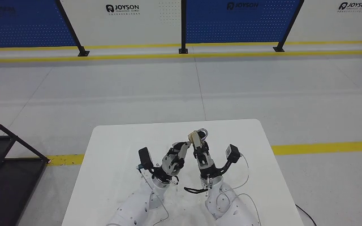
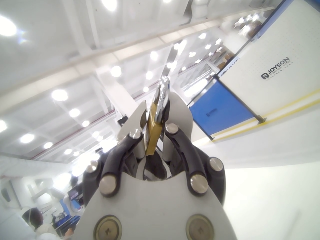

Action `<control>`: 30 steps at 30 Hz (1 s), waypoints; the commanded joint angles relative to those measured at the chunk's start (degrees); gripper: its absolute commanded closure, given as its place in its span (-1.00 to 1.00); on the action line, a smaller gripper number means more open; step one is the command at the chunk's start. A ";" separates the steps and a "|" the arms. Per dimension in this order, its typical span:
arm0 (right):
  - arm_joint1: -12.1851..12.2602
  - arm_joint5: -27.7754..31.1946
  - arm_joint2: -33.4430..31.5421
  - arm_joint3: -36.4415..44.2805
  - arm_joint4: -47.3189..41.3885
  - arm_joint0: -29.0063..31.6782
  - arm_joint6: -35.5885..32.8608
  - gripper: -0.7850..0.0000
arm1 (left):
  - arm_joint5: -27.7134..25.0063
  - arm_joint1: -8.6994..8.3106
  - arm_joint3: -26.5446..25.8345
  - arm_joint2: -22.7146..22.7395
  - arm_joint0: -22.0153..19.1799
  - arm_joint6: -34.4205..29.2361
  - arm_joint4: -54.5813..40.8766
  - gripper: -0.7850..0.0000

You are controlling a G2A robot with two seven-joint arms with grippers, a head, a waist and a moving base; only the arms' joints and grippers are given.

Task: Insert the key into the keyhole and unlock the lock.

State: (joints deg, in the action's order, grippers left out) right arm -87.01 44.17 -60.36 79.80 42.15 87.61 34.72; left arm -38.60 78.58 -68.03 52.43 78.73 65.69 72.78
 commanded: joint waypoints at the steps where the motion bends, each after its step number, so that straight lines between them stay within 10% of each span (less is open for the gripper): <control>1: 0.01 0.01 -0.01 0.02 0.00 0.02 0.00 1.00 | 0.00 -0.13 -0.02 -0.21 -0.07 0.00 -0.23 0.70; 10: 0.03 0.04 -0.09 0.14 0.03 0.05 0.12 1.00 | -4.79 -0.66 0.47 -0.85 -0.23 -4.80 -5.59 0.88; 17: 0.07 0.05 -0.22 0.25 0.10 0.11 0.14 1.00 | -9.65 -1.47 -1.62 1.22 0.86 -9.65 -11.65 -0.11; 19: 0.08 0.04 -0.25 0.24 0.05 0.09 0.11 1.00 | -11.32 -1.65 -2.16 1.68 1.33 -11.32 -13.76 -0.92; 24: 0.09 -0.08 -0.34 0.21 0.21 -0.05 0.25 1.00 | -19.40 -2.49 -1.00 2.35 1.97 -22.19 -23.38 -0.82; 30: 0.08 -0.26 -0.31 0.14 0.34 -0.15 0.29 1.00 | -19.40 -4.43 -2.61 0.93 2.42 -41.17 -40.15 0.05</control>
State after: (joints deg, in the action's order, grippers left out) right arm -86.93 43.91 -60.69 79.94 42.49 87.45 35.03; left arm -58.00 74.56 -70.12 53.64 81.07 29.12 37.16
